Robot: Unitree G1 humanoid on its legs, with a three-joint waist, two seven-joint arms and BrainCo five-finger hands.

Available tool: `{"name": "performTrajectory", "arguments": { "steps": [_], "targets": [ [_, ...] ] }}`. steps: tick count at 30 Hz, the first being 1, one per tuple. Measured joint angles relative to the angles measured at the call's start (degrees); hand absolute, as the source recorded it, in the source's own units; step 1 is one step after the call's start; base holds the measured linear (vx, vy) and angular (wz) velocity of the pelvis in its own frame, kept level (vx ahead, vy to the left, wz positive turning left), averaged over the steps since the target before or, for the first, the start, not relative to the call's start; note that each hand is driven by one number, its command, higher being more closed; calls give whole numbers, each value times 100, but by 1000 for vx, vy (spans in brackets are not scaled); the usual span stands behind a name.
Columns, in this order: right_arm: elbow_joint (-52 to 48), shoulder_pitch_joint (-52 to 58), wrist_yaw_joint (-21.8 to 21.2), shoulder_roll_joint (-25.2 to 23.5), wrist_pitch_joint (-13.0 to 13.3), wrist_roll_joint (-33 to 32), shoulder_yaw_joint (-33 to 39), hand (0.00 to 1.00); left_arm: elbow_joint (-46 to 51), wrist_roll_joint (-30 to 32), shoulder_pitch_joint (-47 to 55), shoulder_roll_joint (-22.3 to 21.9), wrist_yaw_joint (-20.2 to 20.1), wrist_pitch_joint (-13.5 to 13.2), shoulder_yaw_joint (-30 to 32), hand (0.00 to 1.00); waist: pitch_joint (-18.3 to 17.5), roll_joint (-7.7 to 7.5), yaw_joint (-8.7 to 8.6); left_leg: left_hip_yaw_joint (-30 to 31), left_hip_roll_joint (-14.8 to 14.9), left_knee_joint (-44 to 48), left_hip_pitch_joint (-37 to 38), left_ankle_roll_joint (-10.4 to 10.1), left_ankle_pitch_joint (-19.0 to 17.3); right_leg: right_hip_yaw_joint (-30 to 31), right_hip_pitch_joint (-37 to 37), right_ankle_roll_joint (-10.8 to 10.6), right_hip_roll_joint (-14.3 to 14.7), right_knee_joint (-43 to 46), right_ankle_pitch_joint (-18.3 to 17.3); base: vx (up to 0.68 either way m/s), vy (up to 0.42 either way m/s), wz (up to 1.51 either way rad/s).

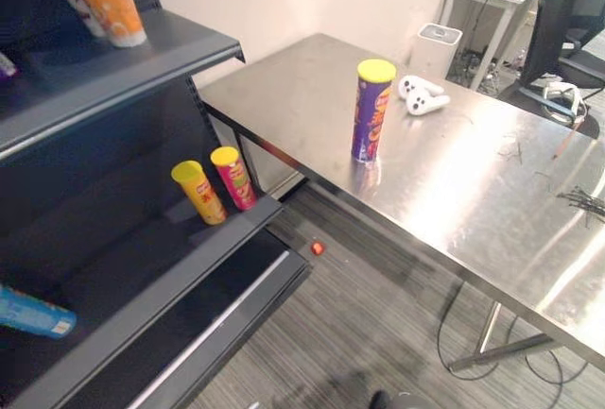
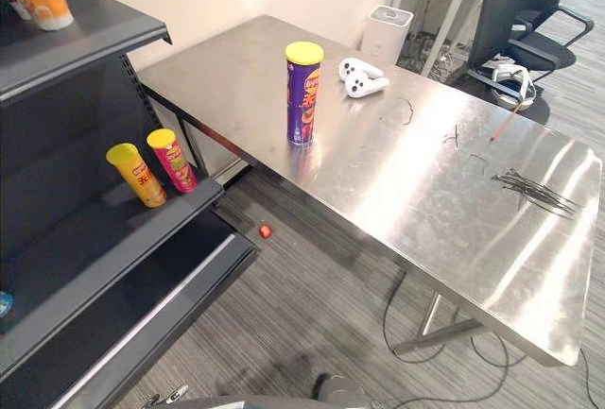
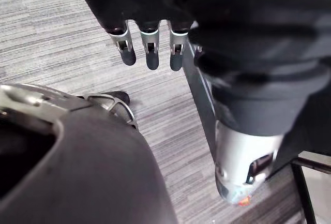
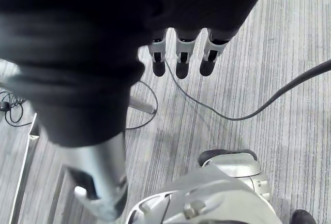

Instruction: Put the gum and the chips on the shelf.

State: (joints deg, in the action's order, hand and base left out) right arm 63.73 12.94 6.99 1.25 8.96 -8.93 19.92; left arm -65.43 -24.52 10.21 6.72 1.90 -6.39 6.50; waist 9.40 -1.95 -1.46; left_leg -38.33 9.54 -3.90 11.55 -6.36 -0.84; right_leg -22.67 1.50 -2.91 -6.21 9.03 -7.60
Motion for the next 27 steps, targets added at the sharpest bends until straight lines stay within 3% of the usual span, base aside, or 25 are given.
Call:
{"name": "performTrajectory", "arguments": {
  "steps": [3, 6, 8, 10, 12, 13, 15, 16, 17, 18, 19, 20, 23, 27],
  "targets": [
    [-2, -53, 7, 1, 66, 1, 5, 0, 3, 65, -7, 12, -65, -63, 4, 0, -32, 16, -8, -80, 74, 58, -27, -32, -20, 107, -2, 10, 120, -223, 115, -15, -33, -23],
    [6, -55, 12, -8, 94, 1, 6, 0, 3, 80, -18, 52, -66, -66, 22, 0, -15, -10, 14, -179, 357, 945, -229, -85, -358, 280, 29, 28, 154, -284, 116, 47, -18, -28],
    [-14, -44, 6, -72, 97, 0, -1, 0, 40, 49, 13, 90, -67, -68, 126, 0, -45, -128, 9, -43, 674, 2174, -595, 40, -486, 391, 112, 48, 82, -308, 138, 91, -37, -29],
    [-187, 8, 5, -6, 97, -1, -57, 0, 179, -27, 57, -123, -83, -109, 363, 0, 52, 42, 52, 825, 1124, 3824, -1270, 250, -719, 603, 270, 128, 162, -267, 91, 105, 62, -42],
    [-256, -89, 5, 99, 97, -4, -78, 0, 202, -266, 92, -299, -69, -139, 527, 0, 67, 218, 150, 1521, 920, 3872, -1421, 201, -1038, 942, 275, 160, 155, -249, 70, 94, 188, -83],
    [-248, -181, 6, 106, 85, -6, -82, 0, 218, -381, 121, -325, -83, -192, 524, 0, 73, 206, 180, 1867, 657, 3552, -1452, 198, -1148, 1162, 271, 125, 76, -225, 73, 77, 196, -94],
    [-268, -218, 5, 138, 86, -6, -202, 0, 264, -411, 170, -399, -109, -293, 568, 0, 64, 205, 191, 2393, 319, 2682, -1406, 156, -1142, 1450, 190, -22, -16, -115, 20, 42, 239, -86],
    [-330, -202, -2, 218, 88, -8, -276, 0, 322, -409, 212, -508, -97, -361, 643, 0, 58, 328, 195, 2731, 229, 1999, -1336, 149, -996, 1617, 117, -170, 49, -28, -19, 35, 282, -93],
    [-323, -211, 8, 216, 77, -6, -311, 0, 340, -434, 232, -535, -84, -384, 747, 0, 57, 320, 237, 2757, 195, 2006, -1314, -10, -949, 1742, 97, -261, 29, 5, -13, 64, 270, -72],
    [-365, -166, 6, 190, 61, -7, -330, 0, 380, -435, 240, -524, -33, -432, 777, 0, -30, 342, 243, 2660, 90, 1900, -1289, 42, -997, 1786, 85, -289, -41, -49, 32, 85, 205, -45],
    [-383, -71, 10, 106, 52, -10, -385, 0, 452, -429, 284, -465, 2, -481, 794, 0, -91, 149, 256, 2513, -80, 1769, -1234, 72, -976, 1812, 89, -413, -232, -103, 125, 169, 274, -22],
    [-383, -4, 57, 40, 53, -62, -426, 0, 471, -442, 268, -421, 21, -467, 802, 0, -137, 53, 260, 2461, -250, 1649, -1180, 144, -983, 1812, 77, -415, -390, -122, 128, 133, 183, -9],
    [-379, 93, 165, -4, 133, -115, -467, 0, 466, -431, 264, -415, 22, -416, 795, 0, -227, 23, 309, 2324, -490, 1337, -969, 282, -914, 1777, 120, -475, -588, -229, 170, 171, 193, -8],
    [-374, 116, 227, 2, 245, -117, -467, 0, 427, -430, 312, -425, 7, -399, 767, 0, -379, 39, 304, 2247, -591, 1206, -793, 294, -903, 1656, 185, -543, -633, -316, 221, 187, 74, -16]
  ]
}}
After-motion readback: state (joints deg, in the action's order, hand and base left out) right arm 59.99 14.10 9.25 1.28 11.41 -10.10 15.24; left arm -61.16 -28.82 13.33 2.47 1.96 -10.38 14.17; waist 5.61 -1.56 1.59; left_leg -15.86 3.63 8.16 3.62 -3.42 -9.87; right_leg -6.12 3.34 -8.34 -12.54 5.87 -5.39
